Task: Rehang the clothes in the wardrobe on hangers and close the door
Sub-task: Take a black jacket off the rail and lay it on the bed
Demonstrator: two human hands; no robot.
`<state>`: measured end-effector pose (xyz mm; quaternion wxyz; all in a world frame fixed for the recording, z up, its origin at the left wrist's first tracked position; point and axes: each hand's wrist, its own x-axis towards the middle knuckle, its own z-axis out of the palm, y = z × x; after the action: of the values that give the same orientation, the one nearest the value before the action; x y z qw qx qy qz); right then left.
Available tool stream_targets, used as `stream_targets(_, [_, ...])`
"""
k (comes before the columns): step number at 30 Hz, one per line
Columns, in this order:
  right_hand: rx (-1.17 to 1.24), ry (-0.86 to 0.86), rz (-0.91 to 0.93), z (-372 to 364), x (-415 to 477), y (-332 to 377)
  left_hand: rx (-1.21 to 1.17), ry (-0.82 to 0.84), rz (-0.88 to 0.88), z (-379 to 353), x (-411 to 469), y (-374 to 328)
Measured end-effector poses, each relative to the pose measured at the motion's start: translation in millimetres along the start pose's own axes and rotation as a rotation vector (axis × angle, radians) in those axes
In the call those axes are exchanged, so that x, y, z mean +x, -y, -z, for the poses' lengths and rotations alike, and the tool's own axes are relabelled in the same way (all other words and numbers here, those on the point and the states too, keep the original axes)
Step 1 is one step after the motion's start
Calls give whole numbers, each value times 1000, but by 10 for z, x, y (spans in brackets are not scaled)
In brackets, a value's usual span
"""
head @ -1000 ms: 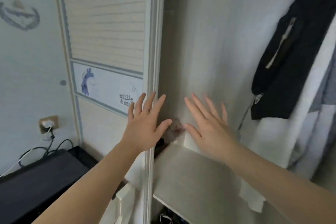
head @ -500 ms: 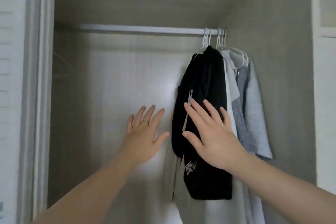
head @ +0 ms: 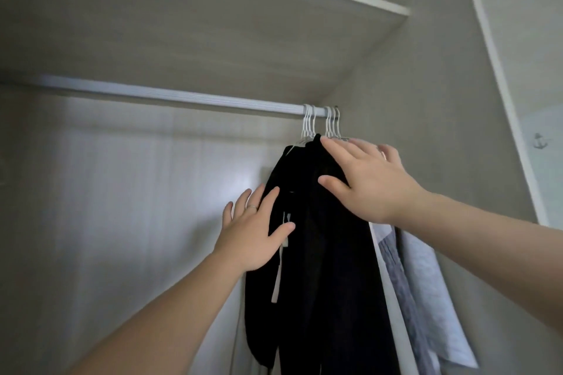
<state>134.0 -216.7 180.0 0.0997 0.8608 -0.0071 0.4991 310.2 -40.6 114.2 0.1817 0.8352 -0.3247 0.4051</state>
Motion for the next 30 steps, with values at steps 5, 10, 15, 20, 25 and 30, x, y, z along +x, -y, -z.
stream_targets(5, [5,52,-75,39,451,-201,-196,35,160,-181,352,-82])
stream_targets(10, [-58,121,-98,-56,763,-297,-389,87,284,-367,649,-226])
stream_targets(15, [-146,142,-110,-160,970,-307,-595,152,381,-581,770,-369])
stream_targets(20, [-114,76,-161,-291,1091,-306,-773,199,402,-684,802,-434])
stream_targets(25, [-166,32,-166,-384,1130,-303,-839,188,379,-698,797,-456])
stream_targets(30, [-136,-31,-149,-471,1169,-314,-843,165,378,-670,814,-425])
